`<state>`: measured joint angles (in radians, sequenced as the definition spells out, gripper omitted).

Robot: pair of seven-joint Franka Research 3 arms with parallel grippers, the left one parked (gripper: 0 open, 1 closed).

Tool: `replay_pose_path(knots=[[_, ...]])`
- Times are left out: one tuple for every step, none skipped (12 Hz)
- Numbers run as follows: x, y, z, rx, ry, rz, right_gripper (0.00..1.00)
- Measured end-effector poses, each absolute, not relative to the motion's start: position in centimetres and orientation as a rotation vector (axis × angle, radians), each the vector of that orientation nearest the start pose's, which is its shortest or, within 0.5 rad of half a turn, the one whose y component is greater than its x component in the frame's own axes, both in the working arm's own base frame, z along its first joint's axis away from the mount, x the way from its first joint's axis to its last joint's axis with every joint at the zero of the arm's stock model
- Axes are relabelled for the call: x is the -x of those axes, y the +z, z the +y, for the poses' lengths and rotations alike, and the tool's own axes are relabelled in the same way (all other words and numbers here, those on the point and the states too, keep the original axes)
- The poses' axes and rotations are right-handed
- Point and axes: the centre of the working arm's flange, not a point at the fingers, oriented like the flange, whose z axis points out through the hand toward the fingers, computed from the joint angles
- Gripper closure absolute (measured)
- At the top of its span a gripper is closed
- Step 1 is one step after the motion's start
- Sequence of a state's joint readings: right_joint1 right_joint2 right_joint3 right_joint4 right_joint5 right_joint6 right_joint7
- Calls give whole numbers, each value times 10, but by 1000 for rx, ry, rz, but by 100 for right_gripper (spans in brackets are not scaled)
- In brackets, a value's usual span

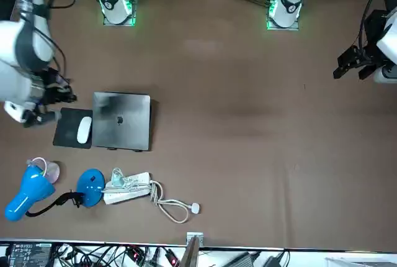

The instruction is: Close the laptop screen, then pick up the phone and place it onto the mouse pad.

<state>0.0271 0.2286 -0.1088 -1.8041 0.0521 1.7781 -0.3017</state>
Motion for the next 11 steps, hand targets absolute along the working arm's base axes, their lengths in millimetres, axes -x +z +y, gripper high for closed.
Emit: replay_pose_path(knots=[[-577,414,-88,2979,363,-463,88],[-571,417,-109,2951,355,-534,84],[-565,418,-128,2924,344,-603,74],[-559,417,-146,2895,334,-673,63],[-552,415,-163,2865,326,-739,52],[-546,413,-179,2833,317,-806,40],[-539,410,-192,2800,310,-869,29],[-533,407,-202,2768,305,-925,20],[-527,404,-211,2739,300,-973,19],[-521,401,-218,2708,291,-1035,16],[-516,397,-225,2679,279,-1113,15]])
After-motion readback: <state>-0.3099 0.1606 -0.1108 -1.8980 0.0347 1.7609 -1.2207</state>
